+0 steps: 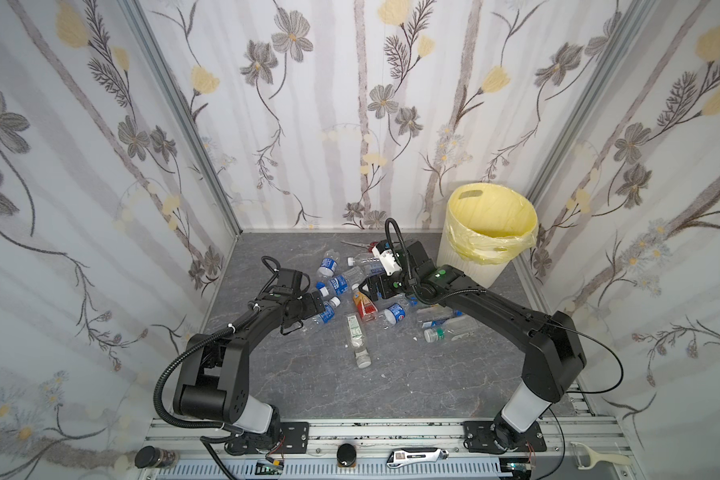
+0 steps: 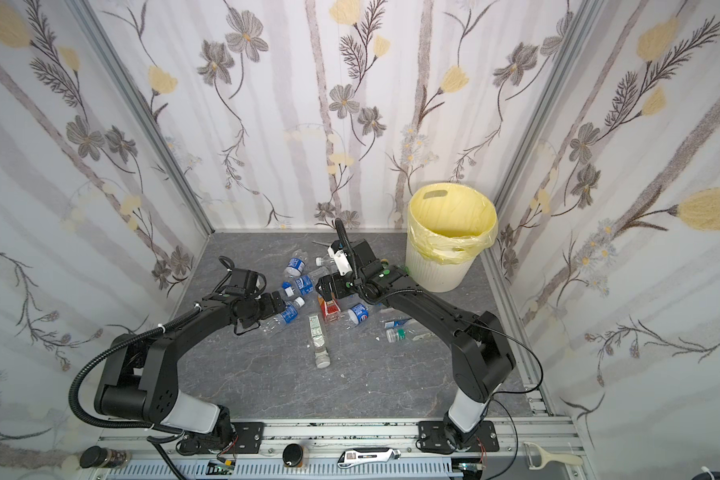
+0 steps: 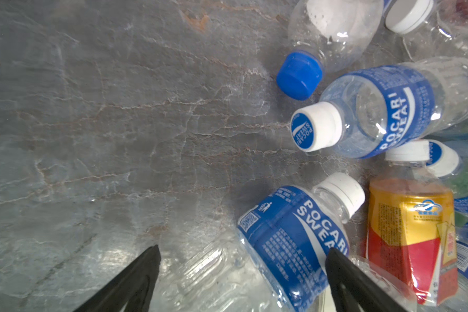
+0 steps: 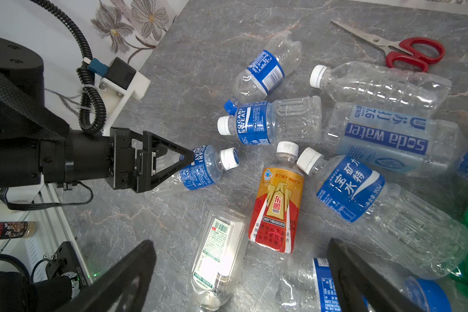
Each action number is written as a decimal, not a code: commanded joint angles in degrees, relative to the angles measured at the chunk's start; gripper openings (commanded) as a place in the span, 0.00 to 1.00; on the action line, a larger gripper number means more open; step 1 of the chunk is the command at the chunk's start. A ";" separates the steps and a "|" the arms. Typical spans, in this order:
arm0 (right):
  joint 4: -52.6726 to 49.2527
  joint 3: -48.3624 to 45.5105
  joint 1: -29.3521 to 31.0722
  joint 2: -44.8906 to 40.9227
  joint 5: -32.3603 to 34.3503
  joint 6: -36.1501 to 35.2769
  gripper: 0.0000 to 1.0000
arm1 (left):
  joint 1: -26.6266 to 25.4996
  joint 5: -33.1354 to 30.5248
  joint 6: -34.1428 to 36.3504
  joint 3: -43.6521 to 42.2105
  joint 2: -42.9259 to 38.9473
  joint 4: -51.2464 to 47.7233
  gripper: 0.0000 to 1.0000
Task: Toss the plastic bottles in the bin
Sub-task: 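Lower the left gripper onto the blue-labelled Pocari Sweat bottle and close it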
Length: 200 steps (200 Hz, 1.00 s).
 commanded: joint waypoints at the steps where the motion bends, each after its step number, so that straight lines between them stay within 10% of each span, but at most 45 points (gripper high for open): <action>1: -0.49 1.34 -0.04 0.94 -0.02 -0.02 1.00 | 0.03 0.90 0.25 -0.87 -0.48 -3.10 0.95; 200: -1.85 2.03 -0.08 2.36 -1.82 1.48 1.00 | -4.68 6.28 0.26 -4.46 -4.38 -5.42 0.85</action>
